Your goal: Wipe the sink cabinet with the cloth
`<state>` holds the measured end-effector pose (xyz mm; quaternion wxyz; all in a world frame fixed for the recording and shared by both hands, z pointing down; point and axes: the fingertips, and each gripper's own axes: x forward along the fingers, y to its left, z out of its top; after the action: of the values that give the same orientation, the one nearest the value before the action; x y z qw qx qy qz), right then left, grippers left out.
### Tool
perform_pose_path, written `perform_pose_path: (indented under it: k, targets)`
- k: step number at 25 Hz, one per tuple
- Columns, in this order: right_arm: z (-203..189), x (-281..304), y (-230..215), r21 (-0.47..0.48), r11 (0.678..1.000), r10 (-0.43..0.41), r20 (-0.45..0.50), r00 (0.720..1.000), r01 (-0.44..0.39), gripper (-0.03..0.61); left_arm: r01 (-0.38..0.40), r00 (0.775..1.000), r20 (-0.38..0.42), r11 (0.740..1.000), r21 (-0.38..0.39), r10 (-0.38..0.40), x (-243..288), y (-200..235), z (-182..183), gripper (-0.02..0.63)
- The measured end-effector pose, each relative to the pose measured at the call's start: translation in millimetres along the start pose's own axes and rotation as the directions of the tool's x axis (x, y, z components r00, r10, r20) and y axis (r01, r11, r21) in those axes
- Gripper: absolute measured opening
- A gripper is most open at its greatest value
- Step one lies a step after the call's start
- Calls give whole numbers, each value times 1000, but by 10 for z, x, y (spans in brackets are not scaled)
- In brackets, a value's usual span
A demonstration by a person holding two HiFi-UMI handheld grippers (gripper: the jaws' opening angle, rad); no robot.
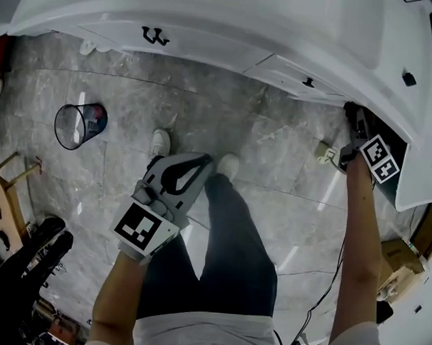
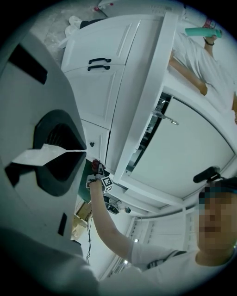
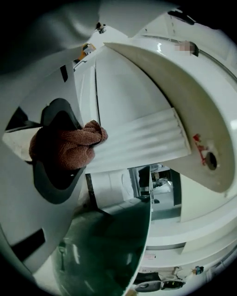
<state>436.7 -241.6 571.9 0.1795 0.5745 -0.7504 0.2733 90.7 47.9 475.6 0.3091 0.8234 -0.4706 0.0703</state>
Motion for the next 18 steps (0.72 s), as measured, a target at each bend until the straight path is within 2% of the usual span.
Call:
perform_pose_path:
  k: [9, 18]
  targets:
    - [169, -148, 77, 77, 997, -22, 52, 998, 18, 160, 14, 999, 36, 1000, 0, -14, -115, -57, 60, 12]
    - [190, -147, 273, 110, 994, -32, 83, 996, 23, 160, 15, 999, 46, 1000, -22, -14, -235, 25, -4, 12]
